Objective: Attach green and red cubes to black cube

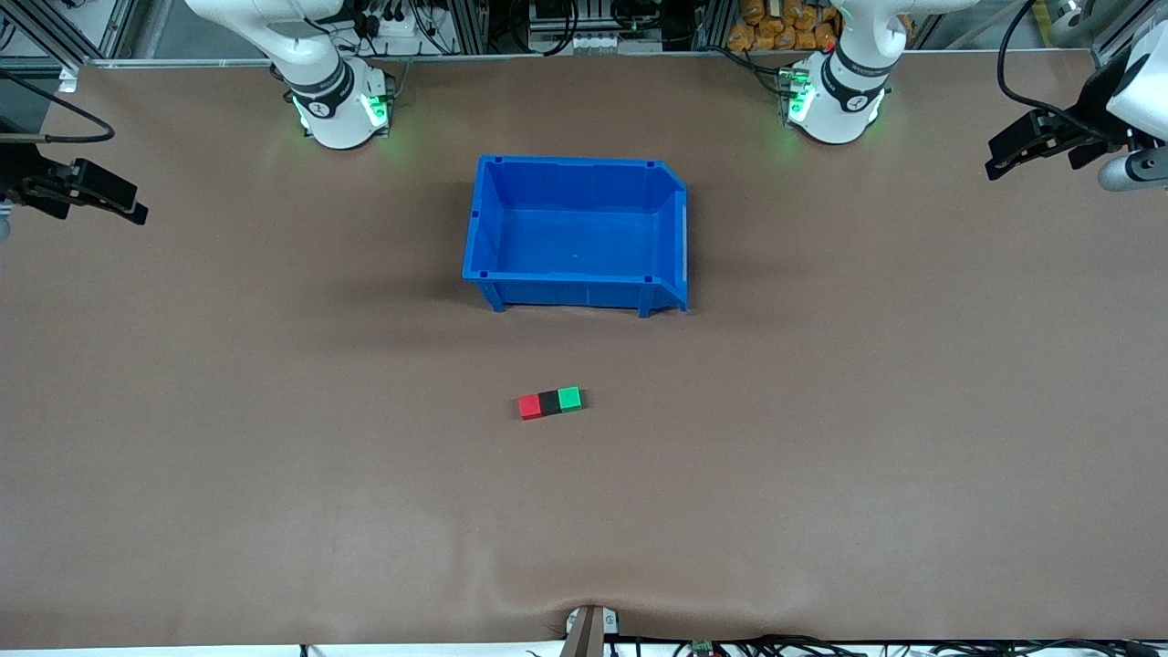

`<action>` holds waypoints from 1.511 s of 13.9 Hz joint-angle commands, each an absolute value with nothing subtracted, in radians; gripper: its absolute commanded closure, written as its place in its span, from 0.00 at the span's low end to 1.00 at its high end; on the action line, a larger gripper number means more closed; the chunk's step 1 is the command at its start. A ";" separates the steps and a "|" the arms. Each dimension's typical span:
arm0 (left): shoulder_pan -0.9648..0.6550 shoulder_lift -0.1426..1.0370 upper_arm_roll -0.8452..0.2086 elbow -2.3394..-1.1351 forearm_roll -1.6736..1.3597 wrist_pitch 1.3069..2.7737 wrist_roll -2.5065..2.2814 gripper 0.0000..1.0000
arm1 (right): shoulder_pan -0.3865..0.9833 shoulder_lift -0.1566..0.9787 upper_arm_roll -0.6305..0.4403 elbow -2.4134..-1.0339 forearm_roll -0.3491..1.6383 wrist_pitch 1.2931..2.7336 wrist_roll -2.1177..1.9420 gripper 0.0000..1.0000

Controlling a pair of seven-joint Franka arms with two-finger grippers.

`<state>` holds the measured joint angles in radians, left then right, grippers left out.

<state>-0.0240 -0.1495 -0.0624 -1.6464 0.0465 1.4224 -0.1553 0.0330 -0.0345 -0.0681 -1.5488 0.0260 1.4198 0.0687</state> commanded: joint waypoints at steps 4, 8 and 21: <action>-0.020 -0.152 -0.058 -1.649 0.048 1.428 -0.121 0.00 | 0.038 -0.040 -0.061 -1.543 0.026 1.411 0.086 0.00; -0.020 -0.152 -0.057 -1.640 0.048 1.428 -0.121 0.00 | 0.040 -0.038 -0.061 -1.543 0.026 1.410 0.087 0.00; -0.021 -0.147 -0.063 -1.625 0.052 1.420 -0.117 0.00 | 0.038 -0.037 -0.061 -1.542 0.029 1.410 0.078 0.00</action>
<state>-0.0240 -0.1493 -0.0614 -1.6431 0.0466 1.4294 -0.1380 0.0348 -0.0344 -0.0614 -1.5491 0.0260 1.4198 0.0688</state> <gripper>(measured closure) 0.000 0.000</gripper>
